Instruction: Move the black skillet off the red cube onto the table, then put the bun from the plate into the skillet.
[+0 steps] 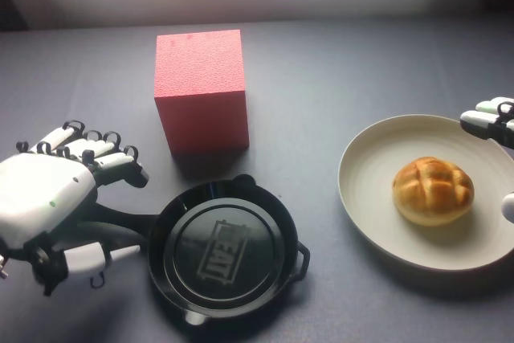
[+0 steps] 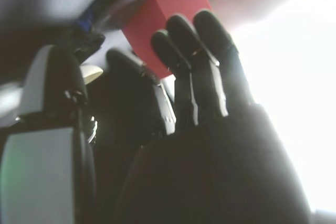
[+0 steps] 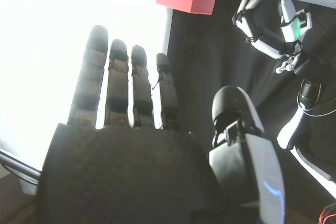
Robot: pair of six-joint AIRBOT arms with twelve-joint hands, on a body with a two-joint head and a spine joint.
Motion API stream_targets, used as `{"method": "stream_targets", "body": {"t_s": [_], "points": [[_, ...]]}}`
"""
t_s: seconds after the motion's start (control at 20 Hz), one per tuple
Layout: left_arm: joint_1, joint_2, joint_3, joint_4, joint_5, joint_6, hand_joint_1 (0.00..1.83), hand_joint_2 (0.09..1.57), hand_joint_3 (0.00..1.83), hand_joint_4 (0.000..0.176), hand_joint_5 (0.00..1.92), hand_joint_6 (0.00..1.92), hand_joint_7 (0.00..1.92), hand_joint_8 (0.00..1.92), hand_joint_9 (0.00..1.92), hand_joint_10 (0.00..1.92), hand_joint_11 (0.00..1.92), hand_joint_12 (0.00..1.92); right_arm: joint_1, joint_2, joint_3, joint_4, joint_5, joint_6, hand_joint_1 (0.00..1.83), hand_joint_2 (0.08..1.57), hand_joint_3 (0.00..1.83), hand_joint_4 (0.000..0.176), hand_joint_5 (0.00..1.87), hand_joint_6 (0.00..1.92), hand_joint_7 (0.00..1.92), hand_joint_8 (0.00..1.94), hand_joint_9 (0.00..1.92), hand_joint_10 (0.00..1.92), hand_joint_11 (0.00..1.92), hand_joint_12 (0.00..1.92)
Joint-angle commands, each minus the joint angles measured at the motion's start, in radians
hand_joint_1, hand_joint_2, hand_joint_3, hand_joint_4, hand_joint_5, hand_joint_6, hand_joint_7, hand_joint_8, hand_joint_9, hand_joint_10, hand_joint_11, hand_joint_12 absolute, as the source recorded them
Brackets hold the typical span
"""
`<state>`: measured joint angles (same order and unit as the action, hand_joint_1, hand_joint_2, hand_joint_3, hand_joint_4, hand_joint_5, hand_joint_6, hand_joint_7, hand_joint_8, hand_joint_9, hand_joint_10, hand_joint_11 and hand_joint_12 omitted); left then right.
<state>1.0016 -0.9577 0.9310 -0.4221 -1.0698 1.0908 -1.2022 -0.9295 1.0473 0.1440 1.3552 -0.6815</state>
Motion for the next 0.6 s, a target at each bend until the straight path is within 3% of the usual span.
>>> {"method": "stream_targets", "body": {"t_s": [0.0, 0.05, 0.1, 0.15, 0.25, 0.3, 0.35, 0.45, 0.5, 0.55], "points": [[-0.004, 0.016, -0.007, 0.038, -0.148, 0.000, 0.90, 1.07, 0.00, 0.008, 0.46, 0.26, 0.37, 0.30, 0.33, 0.40, 0.00, 1.14, 0.003, 0.002, 0.008, 0.010, 0.124, 0.010, 0.19, 1.32, 0.00, 0.031, 0.22, 0.00, 0.20, 0.00, 0.21, 0.00, 0.29, 0.02], [-0.004, 0.028, -0.021, 0.055, -0.174, 0.000, 0.85, 1.05, 0.00, 0.019, 0.43, 0.03, 0.34, 0.02, 0.33, 0.10, 0.00, 1.04, 0.004, 0.002, 0.014, 0.006, 0.123, 0.010, 0.39, 1.26, 0.00, 0.033, 0.22, 0.00, 0.20, 0.00, 0.20, 0.00, 0.28, 0.01], [-0.004, 0.038, -0.032, 0.071, -0.195, 0.000, 0.85, 1.05, 0.00, 0.019, 0.43, 0.03, 0.34, 0.02, 0.33, 0.10, 0.00, 1.04, 0.007, 0.002, 0.020, 0.003, 0.118, 0.012, 0.39, 1.26, 0.00, 0.033, 0.22, 0.00, 0.20, 0.00, 0.20, 0.00, 0.28, 0.01], [-0.004, 0.048, -0.045, 0.086, -0.214, 0.000, 0.77, 1.02, 0.00, 0.077, 0.21, 0.00, 0.15, 0.00, 0.19, 0.01, 0.00, 0.70, 0.013, 0.002, 0.026, -0.001, 0.104, 0.014, 0.67, 1.18, 0.00, 0.044, 0.23, 0.00, 0.19, 0.00, 0.20, 0.00, 0.29, 0.01], [0.003, 0.072, -0.075, 0.120, -0.268, 0.000, 0.80, 1.02, 0.00, 0.102, 0.09, 0.01, 0.02, 0.00, 0.02, 0.00, 0.00, 0.30, 0.045, 0.003, 0.046, -0.032, 0.042, 0.018, 0.77, 1.10, 0.00, 0.047, 0.27, 0.01, 0.23, 0.01, 0.26, 0.01, 0.35, 0.04], [0.009, 0.081, -0.088, 0.134, -0.297, 0.000, 0.80, 1.02, 0.00, 0.102, 0.09, 0.01, 0.02, 0.00, 0.02, 0.00, 0.00, 0.30, 0.069, 0.002, 0.057, -0.055, 0.004, 0.020, 0.77, 1.10, 0.00, 0.047, 0.27, 0.01, 0.23, 0.01, 0.26, 0.01, 0.35, 0.04], [0.014, 0.090, -0.099, 0.145, -0.324, 0.000, 0.76, 0.95, 0.00, 0.104, 0.04, 0.00, 0.00, 0.00, 0.00, 0.00, 0.00, 0.09, 0.091, 0.000, 0.066, -0.079, -0.035, 0.020, 0.82, 1.04, 0.00, 0.036, 0.28, 0.00, 0.26, 0.00, 0.27, 0.00, 0.32, 0.04], [0.022, 0.105, -0.117, 0.167, -0.364, 0.000, 0.75, 0.93, 0.00, 0.098, 0.04, 0.00, 0.00, 0.00, 0.00, 0.00, 0.00, 0.06, 0.138, -0.009, 0.089, -0.128, -0.104, 0.021, 0.81, 1.02, 0.00, 0.045, 0.28, 0.00, 0.27, 0.01, 0.27, 0.00, 0.29, 0.02], [0.024, 0.111, -0.123, 0.178, -0.380, 0.000, 0.71, 0.90, 0.00, 0.035, 0.00, 0.00, 0.00, 0.00, 0.00, 0.00, 0.00, 0.00, 0.171, -0.018, 0.104, -0.160, -0.157, 0.021, 0.87, 0.99, 0.00, 0.041, 0.30, 0.01, 0.28, 0.01, 0.28, 0.01, 0.31, 0.04], [0.025, 0.114, -0.126, 0.183, -0.389, 0.000, 0.69, 0.90, 0.00, 0.040, 0.00, 0.00, 0.00, 0.00, 0.00, 0.00, 0.00, 0.00, 0.195, -0.025, 0.117, -0.183, -0.197, 0.021, 0.87, 1.00, 0.00, 0.021, 0.31, 0.01, 0.30, 0.01, 0.30, 0.01, 0.31, 0.04]]}}
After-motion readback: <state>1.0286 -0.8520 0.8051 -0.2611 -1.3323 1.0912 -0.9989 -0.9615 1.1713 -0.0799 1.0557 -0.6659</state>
